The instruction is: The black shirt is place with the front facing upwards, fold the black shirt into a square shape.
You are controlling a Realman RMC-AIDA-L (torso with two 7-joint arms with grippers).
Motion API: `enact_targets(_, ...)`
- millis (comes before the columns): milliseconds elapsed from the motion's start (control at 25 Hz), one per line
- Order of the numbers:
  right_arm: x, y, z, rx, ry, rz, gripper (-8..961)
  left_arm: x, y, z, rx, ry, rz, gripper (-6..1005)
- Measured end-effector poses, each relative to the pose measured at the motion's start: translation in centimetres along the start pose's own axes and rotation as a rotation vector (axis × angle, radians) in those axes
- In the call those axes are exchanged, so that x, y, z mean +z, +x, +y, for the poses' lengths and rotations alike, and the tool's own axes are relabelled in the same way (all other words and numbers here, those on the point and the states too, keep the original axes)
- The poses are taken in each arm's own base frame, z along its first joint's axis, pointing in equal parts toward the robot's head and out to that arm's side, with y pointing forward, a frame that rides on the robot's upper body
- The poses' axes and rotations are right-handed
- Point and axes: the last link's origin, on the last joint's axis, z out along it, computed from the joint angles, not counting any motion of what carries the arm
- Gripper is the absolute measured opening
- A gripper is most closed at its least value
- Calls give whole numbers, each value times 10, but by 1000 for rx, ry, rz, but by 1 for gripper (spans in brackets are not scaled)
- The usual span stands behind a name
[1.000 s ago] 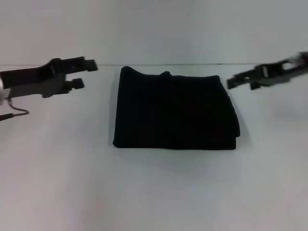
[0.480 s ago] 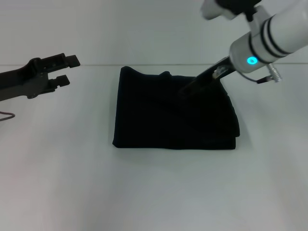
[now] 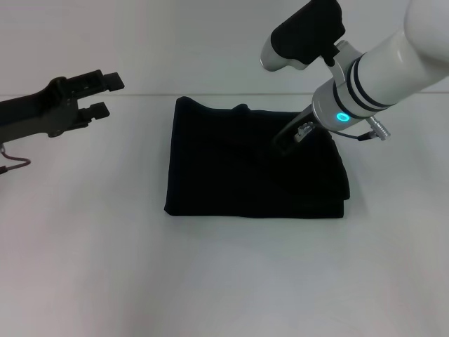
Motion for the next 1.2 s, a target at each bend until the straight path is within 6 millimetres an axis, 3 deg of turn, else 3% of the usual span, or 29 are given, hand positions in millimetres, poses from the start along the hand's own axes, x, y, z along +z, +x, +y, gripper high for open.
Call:
enact_targets(320, 0, -8, -1, 21, 23, -28, 838, 5, 0, 3, -1, -12, -1, 813)
enact_targets(720, 6, -8, 9, -29, 28, -14, 406, 4, 3, 2, -3, -8, 16, 813)
enact_targets(920, 7, -7, 11, -54, 32, 0, 382, 6, 6, 3, 2, -5, 25, 813)
enact_targets(1200, 6, -8, 12, -54, 25, -4, 244, 8, 8, 4, 7, -4, 29, 813)
